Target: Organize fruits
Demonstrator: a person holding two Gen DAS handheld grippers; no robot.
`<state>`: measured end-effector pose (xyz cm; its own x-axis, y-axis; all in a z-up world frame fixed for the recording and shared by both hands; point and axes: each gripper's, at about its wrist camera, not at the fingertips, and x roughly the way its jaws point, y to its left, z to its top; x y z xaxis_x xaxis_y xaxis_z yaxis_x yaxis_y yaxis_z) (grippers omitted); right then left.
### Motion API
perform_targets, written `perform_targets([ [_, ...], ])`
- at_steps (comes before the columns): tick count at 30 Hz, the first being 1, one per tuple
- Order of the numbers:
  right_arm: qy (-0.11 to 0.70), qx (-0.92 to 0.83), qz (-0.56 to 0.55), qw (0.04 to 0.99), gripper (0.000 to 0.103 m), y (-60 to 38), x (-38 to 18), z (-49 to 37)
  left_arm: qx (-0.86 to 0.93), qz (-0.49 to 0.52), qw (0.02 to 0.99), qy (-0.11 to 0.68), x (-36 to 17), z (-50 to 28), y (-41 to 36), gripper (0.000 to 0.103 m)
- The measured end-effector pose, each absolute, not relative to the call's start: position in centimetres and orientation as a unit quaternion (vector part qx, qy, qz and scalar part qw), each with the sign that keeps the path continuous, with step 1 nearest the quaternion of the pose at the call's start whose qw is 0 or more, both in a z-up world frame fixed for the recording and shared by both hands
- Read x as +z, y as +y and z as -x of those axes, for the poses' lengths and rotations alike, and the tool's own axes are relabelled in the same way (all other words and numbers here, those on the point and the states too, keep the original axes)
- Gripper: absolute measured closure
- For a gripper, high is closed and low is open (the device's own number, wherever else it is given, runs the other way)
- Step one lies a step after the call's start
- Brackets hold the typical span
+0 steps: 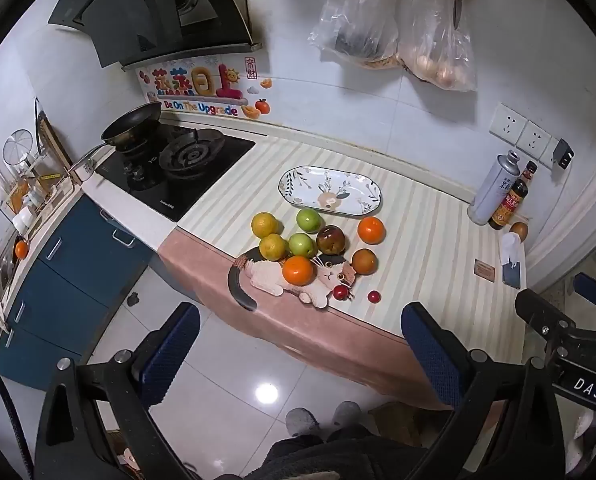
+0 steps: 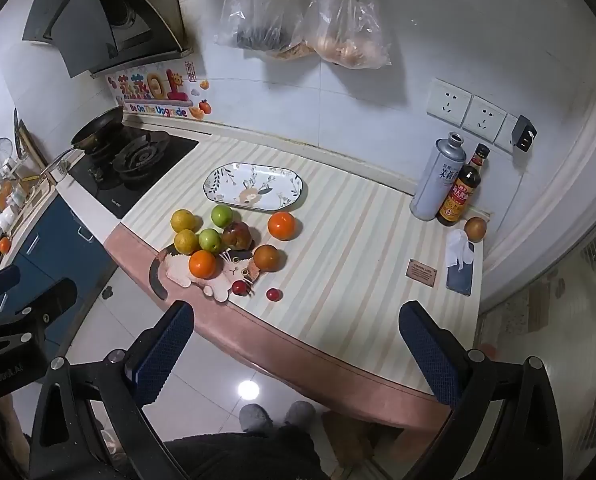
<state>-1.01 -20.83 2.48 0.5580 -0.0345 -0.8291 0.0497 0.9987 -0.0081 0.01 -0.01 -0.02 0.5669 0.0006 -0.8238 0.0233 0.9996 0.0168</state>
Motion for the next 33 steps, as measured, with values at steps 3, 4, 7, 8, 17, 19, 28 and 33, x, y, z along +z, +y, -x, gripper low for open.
perform_targets([
  [3, 0.468, -0.019, -0.015, 0.884, 0.0, -21.0, 2.4, 0.9, -0.003, -0.018, 0.886, 0.464, 0.0, 0.0, 0.0, 0.0],
  [4, 0.468, -0.019, -0.015, 0.883, 0.0, -21.0, 2.3, 0.9, -0.003, -0.017, 0.885, 0.464, 0.0, 0.0, 0.0, 0.0],
  [7, 0.468, -0.017, -0.02, 0.883, 0.0, -21.2, 2.3, 0.8, -0.005, -0.014, 0.886, 0.464, 0.0, 0.0, 0.0, 0.0],
  [8, 0.468, -0.017, -0.022, 0.883, 0.0, -21.2, 2.4, 0.7, -0.005, -0.014, 0.886, 0.464, 0.0, 0.0, 0.0, 0.0],
  [17, 0.466, -0.014, -0.022, 0.884, 0.0, -21.8, 2.2, 0.8, -0.008, -0.014, 0.887, 0.461, 0.1, -0.1, 0.2, 0.0],
  [19, 0.469, -0.017, -0.027, 0.883, 0.0, -21.3, 2.3, 0.5, -0.008, -0.014, 0.887, 0.461, 0.1, -0.1, 0.2, 0.0],
  [28, 0.467, -0.018, -0.028, 0.884, 0.0, -21.3, 2.5, 0.2, -0.006, -0.017, 0.888, 0.459, 0.4, -0.5, -0.4, 0.0],
  [33, 0.466, -0.018, -0.028, 0.884, 0.0, -20.9, 3.0, -0.1, -0.006, -0.018, 0.889, 0.457, 0.4, -0.4, -0.3, 0.0],
])
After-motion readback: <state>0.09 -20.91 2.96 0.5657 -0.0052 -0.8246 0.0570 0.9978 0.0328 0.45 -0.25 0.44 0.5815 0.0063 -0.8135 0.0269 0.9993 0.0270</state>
